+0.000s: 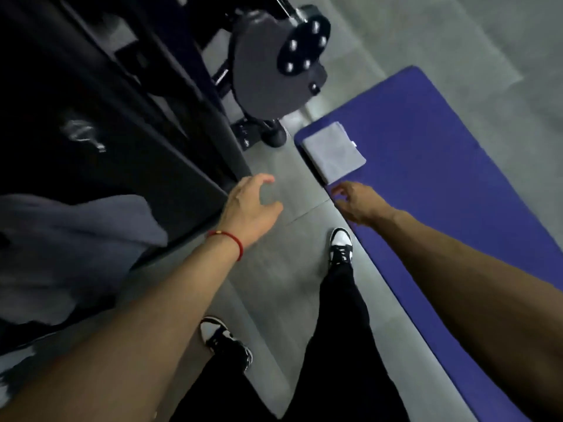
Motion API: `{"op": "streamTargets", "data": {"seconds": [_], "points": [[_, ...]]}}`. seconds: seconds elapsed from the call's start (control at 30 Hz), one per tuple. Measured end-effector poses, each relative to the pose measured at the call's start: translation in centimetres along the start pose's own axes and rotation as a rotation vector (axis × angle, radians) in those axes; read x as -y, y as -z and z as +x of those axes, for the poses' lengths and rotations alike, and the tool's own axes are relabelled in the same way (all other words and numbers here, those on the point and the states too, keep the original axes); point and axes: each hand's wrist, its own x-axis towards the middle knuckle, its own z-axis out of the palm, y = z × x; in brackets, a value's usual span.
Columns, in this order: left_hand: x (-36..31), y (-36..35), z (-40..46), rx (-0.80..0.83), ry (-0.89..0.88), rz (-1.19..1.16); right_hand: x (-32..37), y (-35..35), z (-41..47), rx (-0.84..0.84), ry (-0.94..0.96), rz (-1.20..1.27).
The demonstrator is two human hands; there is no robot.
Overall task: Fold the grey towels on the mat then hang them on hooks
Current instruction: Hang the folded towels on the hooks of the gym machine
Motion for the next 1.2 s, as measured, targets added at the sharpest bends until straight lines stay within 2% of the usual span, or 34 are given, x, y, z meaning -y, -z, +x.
{"op": "streamTargets", "data": {"seconds": [0.17, 0.33, 0.5, 0.63, 0.8, 0.97, 1.07, 1.2], "points": [[-3.8, -7.7, 11.0, -0.064, 0.130, -0.022, -8.1, 1.0, 9.7, 0.049, -0.032, 0.076], [-3.2, -15.3, 21.5, -0.090, 0.239, -0.031, -14.4, -0.3, 20.4, 0.123, -0.045, 0.050], [0.4, -20.3, 31.1, -0.043, 0.151, 0.081, -17.6, -4.8, 32.7, 0.140, -0.060, 0.037], [4.1, -23.4, 38.8, 0.063, 0.110, 0.190, -17.6, -8.5, 42.1, 0.143, -0.020, -0.024], [8.3, -26.7, 47.1, 0.029, 0.040, 0.307, -16.6, -10.2, 53.6, 0.100, 0.190, -0.265], [10.7, -28.6, 50.7, -0.010, 0.064, 0.319, -17.2, -11.1, 59.4, 0.055, 0.240, -0.498], [11.8, -29.1, 50.0, 0.013, 0.047, 0.338, -17.7, -11.9, 59.6, -0.089, 0.317, -0.608], [13.0, -29.4, 47.9, 0.030, 0.072, 0.273, -18.2, -11.5, 57.9, -0.250, 0.432, -0.535]]}}
